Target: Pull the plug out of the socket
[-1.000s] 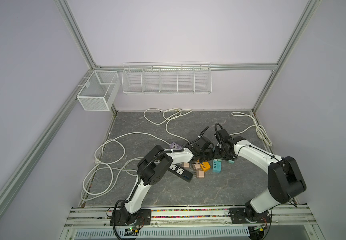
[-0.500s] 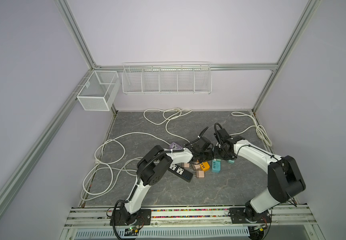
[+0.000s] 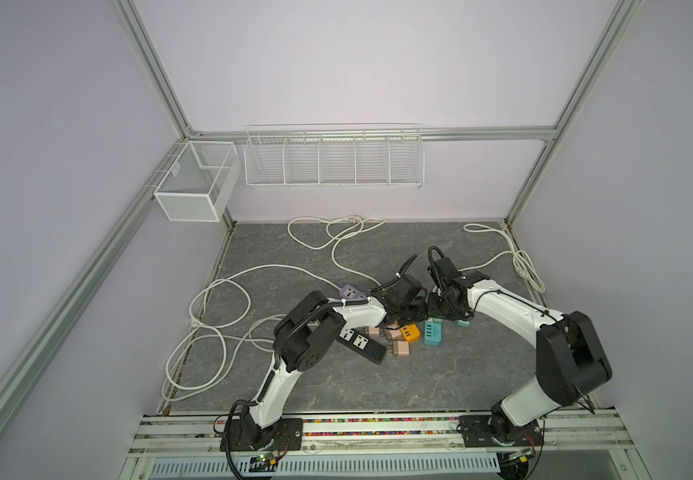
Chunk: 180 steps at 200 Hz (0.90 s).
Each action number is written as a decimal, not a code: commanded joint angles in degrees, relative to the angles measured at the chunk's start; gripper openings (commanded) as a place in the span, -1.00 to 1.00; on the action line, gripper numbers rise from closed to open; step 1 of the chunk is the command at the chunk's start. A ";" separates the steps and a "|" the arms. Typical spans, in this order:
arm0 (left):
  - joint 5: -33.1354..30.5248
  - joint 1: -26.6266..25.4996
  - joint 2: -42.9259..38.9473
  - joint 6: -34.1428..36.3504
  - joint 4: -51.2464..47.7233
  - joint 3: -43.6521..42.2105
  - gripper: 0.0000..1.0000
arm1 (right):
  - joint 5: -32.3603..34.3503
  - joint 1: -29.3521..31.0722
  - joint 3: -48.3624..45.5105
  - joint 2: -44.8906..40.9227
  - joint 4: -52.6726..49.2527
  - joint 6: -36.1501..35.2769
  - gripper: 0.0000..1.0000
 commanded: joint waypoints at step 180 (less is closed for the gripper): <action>-2.04 -1.16 2.44 0.63 -10.30 -5.88 -0.54 | 0.26 -3.14 -0.58 -10.12 -1.53 -2.18 -0.87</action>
